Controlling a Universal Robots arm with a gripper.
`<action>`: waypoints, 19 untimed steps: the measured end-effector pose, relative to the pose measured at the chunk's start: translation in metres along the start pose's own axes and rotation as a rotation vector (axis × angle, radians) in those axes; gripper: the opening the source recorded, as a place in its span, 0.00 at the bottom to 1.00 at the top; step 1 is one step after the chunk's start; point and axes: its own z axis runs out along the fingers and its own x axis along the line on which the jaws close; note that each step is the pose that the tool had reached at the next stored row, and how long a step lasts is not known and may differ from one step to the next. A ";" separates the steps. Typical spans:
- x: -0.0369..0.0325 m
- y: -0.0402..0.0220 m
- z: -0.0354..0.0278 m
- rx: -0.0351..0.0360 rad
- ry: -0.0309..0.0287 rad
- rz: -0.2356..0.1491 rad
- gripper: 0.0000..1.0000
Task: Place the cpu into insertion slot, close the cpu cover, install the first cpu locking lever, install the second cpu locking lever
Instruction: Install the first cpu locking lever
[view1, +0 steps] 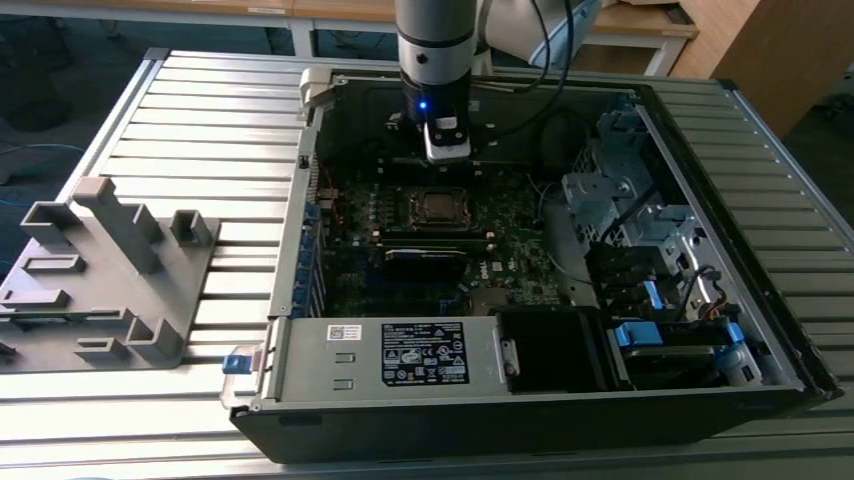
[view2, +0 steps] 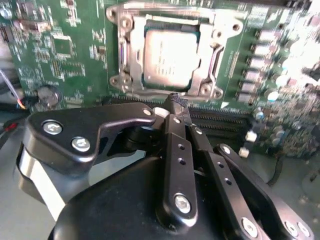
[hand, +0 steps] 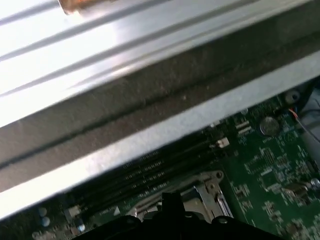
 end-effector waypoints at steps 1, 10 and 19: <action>0.0000 0.0000 0.0000 0.0098 -0.0039 -0.002 0.10; -0.0051 0.0022 0.0011 0.0190 0.0001 -0.035 0.10; -0.0061 0.0027 0.0016 0.0190 0.0053 -0.079 0.10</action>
